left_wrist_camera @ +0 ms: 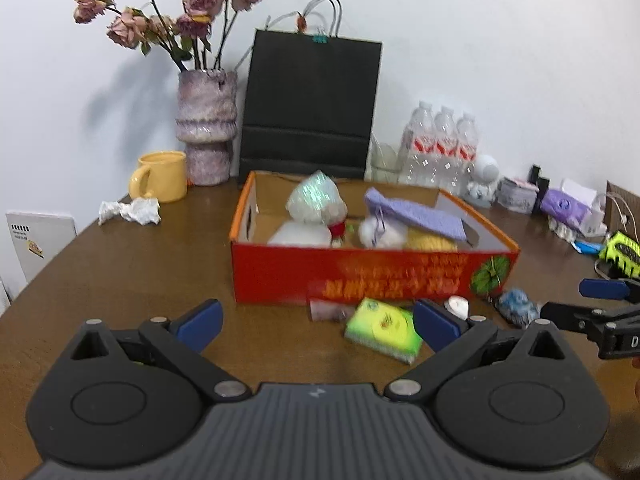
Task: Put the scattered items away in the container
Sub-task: 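Grasp the green tissue pack with the left gripper while the right grasps the blue wrapper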
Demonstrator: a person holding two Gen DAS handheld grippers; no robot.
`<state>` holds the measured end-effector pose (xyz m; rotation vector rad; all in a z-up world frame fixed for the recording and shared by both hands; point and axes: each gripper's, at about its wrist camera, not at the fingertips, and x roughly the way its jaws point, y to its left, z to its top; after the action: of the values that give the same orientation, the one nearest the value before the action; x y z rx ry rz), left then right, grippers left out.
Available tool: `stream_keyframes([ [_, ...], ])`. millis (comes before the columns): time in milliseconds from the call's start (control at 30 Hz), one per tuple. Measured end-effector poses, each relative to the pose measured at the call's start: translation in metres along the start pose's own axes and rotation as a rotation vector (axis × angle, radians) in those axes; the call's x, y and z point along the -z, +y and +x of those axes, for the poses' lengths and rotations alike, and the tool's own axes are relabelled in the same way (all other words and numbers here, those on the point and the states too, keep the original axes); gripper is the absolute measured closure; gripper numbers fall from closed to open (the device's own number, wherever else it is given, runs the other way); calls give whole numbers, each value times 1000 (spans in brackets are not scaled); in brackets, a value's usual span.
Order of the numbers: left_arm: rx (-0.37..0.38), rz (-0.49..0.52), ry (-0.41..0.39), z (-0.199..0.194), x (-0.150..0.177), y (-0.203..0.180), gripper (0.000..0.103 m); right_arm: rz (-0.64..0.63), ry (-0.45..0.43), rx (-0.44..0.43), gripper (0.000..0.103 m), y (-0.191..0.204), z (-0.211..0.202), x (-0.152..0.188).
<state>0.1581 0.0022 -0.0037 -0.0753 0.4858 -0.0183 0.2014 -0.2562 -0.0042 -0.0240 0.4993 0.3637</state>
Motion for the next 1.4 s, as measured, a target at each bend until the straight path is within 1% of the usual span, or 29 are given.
stream_keyframes([
  [200, 15, 45, 16, 3, 16, -14, 0, 11, 29, 32, 0, -9, 6, 18],
  [300, 25, 64, 32, 9, 20, -20, 0, 24, 42, 41, 0, -14, 9, 21],
  [567, 55, 111, 62, 31, 18, -32, 0, 41, 79, 73, 2, -31, 21, 20],
  [700, 76, 151, 83, 48, 13, -41, 0, 16, 95, 103, 2, -37, 29, 16],
  [767, 69, 167, 97, 59, 12, -46, 0, 9, 111, 121, 5, -41, 36, 13],
  [967, 66, 217, 108, 83, 13, -55, 0, -11, 152, 118, 8, -47, 57, 6],
  [1033, 70, 234, 117, 92, 13, -57, 0, 6, 166, 104, 10, -50, 65, 5],
  [1133, 78, 239, 134, 101, 14, -57, 0, 30, 179, 86, 16, -54, 72, 5],
  [1200, 85, 232, 148, 105, 15, -55, 5, 36, 183, 82, 19, -55, 75, 6],
  [1267, 105, 198, 149, 106, 13, -49, 11, 46, 185, 72, 22, -57, 77, 7],
  [1300, 108, 190, 157, 108, 13, -48, 18, 50, 186, 66, 23, -58, 78, 7],
  [1333, 116, 185, 171, 110, 12, -46, 22, 54, 188, 63, 27, -59, 79, 7],
  [1400, 134, 177, 186, 112, 12, -45, 27, 59, 193, 58, 31, -59, 81, 7],
])
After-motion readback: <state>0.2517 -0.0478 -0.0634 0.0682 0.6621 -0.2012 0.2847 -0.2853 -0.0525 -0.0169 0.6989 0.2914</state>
